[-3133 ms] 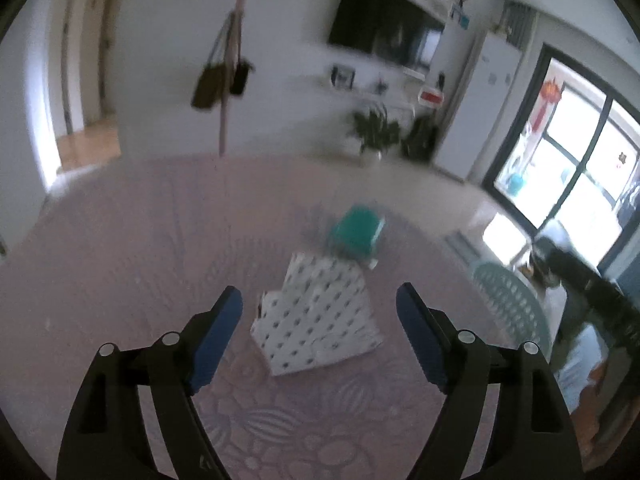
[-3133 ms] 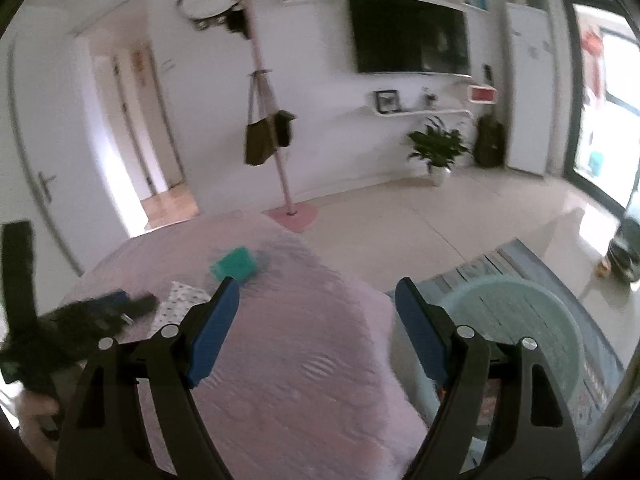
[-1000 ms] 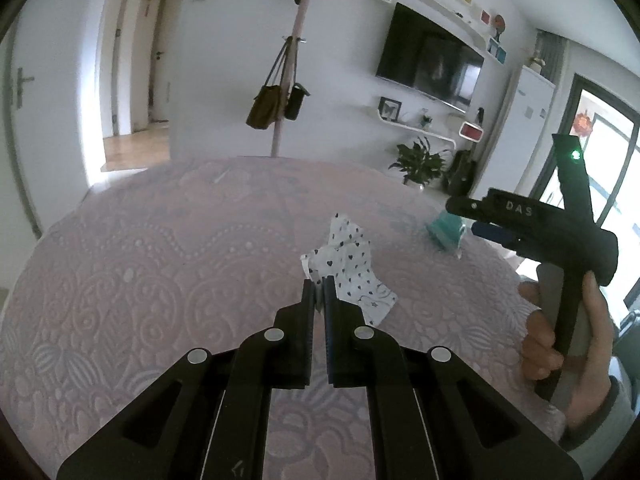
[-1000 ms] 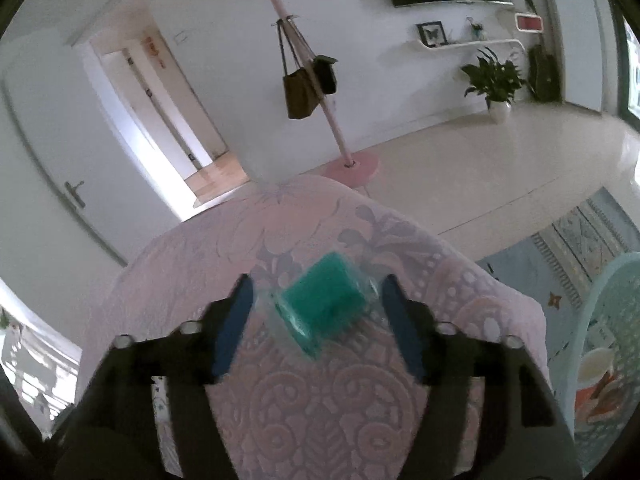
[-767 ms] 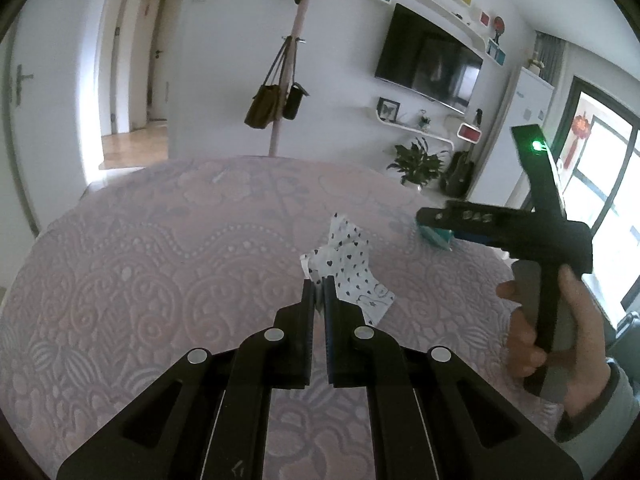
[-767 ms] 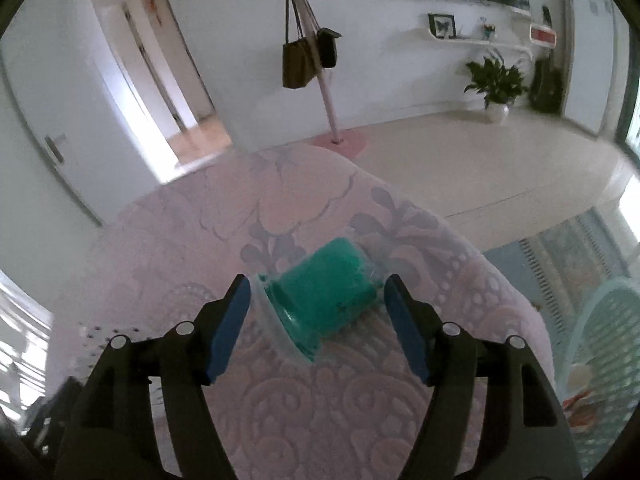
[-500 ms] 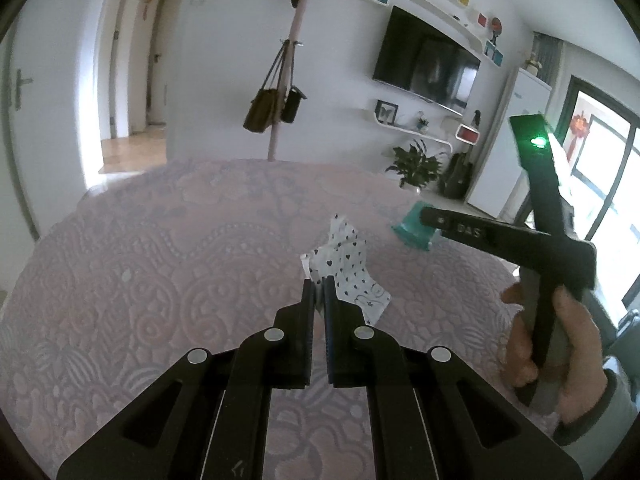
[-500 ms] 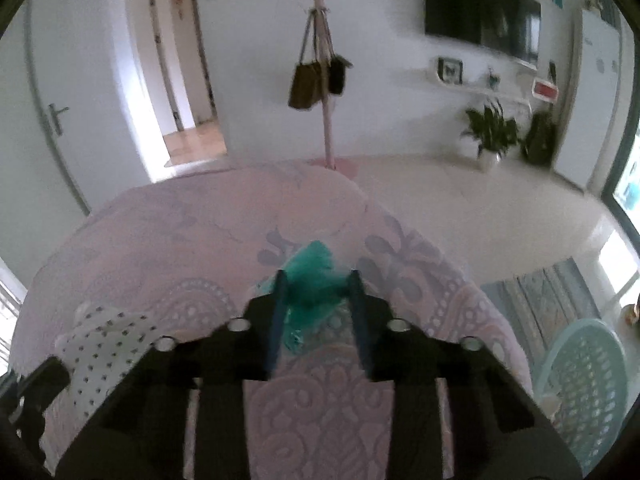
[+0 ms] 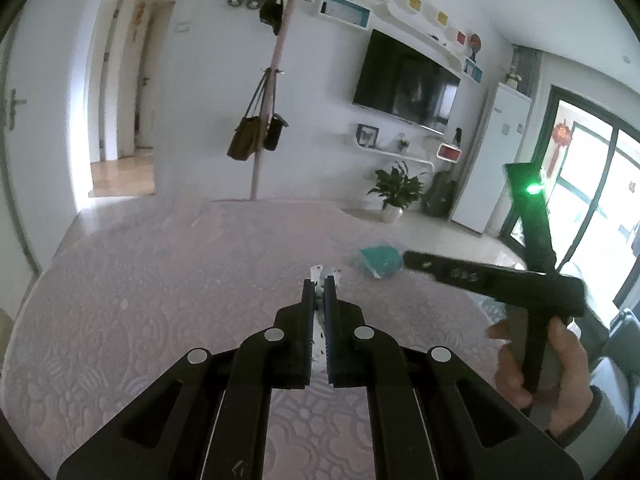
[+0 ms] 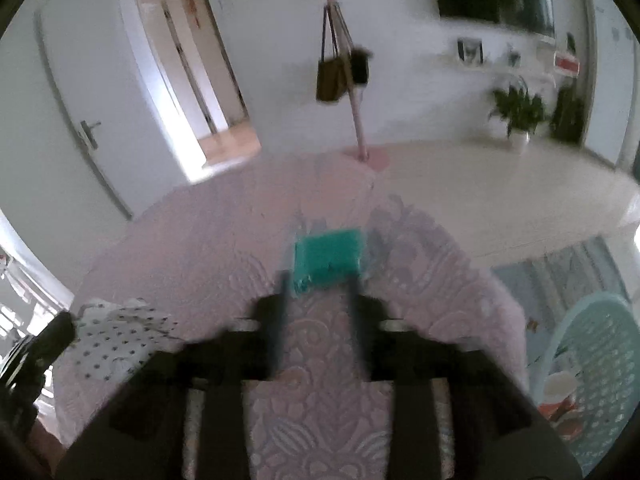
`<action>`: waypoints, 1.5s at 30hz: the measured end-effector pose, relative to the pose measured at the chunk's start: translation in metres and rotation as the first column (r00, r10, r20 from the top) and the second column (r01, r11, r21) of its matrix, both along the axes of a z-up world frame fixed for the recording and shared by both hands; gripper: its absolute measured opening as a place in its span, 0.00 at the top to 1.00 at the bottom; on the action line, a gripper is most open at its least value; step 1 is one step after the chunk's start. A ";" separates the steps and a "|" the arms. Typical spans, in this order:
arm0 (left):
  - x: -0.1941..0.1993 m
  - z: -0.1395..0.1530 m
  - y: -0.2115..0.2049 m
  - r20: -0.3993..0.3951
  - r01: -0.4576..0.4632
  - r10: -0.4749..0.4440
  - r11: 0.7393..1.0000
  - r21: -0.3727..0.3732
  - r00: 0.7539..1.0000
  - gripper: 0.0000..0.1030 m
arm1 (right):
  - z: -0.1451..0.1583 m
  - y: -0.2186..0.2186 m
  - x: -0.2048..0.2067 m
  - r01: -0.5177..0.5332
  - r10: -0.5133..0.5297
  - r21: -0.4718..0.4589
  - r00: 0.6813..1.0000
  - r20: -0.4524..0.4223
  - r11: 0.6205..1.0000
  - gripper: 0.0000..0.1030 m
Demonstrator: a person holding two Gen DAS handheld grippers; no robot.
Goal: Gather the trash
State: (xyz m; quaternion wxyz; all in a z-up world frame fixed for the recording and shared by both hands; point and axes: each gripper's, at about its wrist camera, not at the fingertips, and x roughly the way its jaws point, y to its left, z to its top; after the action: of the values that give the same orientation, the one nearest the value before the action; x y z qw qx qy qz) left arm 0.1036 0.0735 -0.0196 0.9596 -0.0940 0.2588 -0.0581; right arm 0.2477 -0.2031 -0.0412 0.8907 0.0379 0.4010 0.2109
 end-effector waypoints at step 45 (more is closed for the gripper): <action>0.044 0.012 -0.137 -0.026 0.403 -0.405 0.914 -0.045 0.914 0.90 | 0.017 -0.227 -0.083 0.376 -0.376 0.022 0.923 0.078 0.926 0.54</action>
State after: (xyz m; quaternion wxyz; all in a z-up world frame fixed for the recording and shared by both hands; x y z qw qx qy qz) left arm 0.1478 -0.0636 -0.0077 0.9203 -0.0582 0.2879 -0.2584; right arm 0.1651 -0.4304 -0.0240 0.9299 0.1086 0.3494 0.0390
